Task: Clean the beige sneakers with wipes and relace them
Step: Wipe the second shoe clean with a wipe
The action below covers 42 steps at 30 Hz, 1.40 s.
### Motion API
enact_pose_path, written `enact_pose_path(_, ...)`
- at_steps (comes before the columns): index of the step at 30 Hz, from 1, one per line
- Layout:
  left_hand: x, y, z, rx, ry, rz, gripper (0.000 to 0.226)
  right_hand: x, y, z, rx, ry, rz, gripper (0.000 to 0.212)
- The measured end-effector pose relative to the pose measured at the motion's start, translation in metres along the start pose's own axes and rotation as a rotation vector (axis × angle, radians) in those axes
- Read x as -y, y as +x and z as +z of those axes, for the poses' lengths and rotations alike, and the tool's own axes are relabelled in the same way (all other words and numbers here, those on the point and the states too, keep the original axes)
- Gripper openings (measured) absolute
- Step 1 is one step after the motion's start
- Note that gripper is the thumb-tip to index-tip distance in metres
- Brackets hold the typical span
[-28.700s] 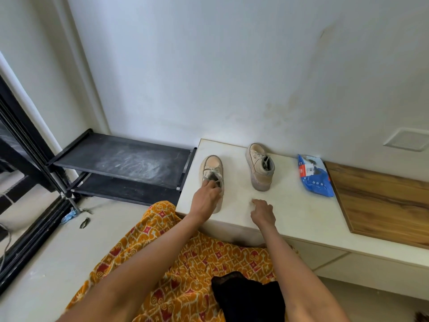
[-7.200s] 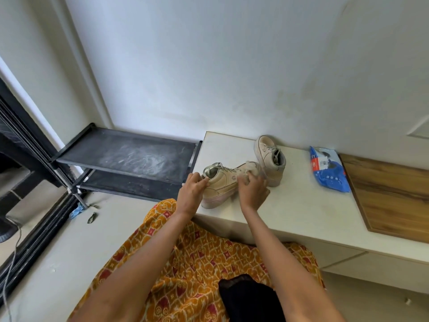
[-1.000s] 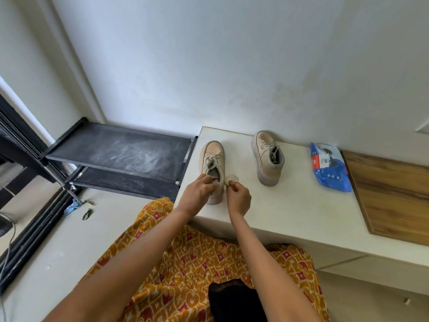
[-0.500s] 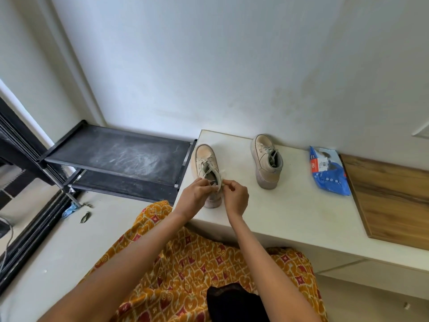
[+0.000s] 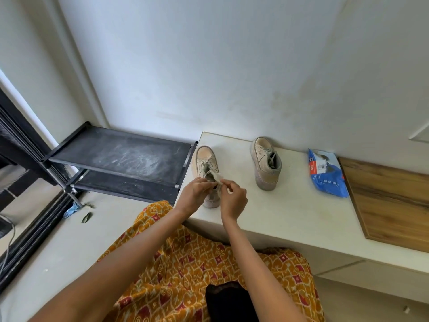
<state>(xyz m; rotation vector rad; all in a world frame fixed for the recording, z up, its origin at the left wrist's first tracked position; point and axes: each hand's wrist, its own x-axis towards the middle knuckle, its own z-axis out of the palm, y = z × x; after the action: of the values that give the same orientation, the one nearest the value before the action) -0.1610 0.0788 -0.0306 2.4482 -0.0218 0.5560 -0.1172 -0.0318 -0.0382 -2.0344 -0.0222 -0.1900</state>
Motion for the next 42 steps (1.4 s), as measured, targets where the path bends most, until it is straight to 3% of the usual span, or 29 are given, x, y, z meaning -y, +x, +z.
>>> enact_pose_path(5, 0.005, 0.001, -0.007, 0.052, 0.082, 0.093, 0.012, -0.029, -0.017, -0.003, 0.051, -0.113, 0.104, 0.016)
enact_pose_path(8, 0.006, -0.002, -0.006, -0.009, 0.130, 0.070, 0.006, -0.027, -0.005, -0.006, 0.085, -0.153, 0.110, 0.017)
enact_pose_path(13, 0.000, -0.004, 0.000, -0.048, 0.160, 0.085, 0.006, -0.002, -0.001, -0.002, -0.003, -0.024, 0.015, 0.015)
enact_pose_path(22, -0.011, 0.002, 0.015, -0.039, 0.139, -0.010, 0.005, -0.030, -0.002, -0.003, -0.041, -0.052, 0.172, 0.016)
enact_pose_path(32, -0.029, 0.014, 0.035, -0.021, 0.186, -0.011, 0.008, -0.027, 0.001, -0.011, -0.165, 0.031, 0.054, 0.022)
enact_pose_path(37, -0.027, 0.014, 0.035, -0.015, 0.217, 0.007, 0.019, -0.044, 0.017, -0.019, -0.020, -0.024, 0.103, 0.017)
enact_pose_path(42, -0.028, 0.014, 0.034, -0.012, 0.222, 0.002, 0.018, -0.033, 0.032, -0.017, 0.018, 0.091, 0.167, 0.029)
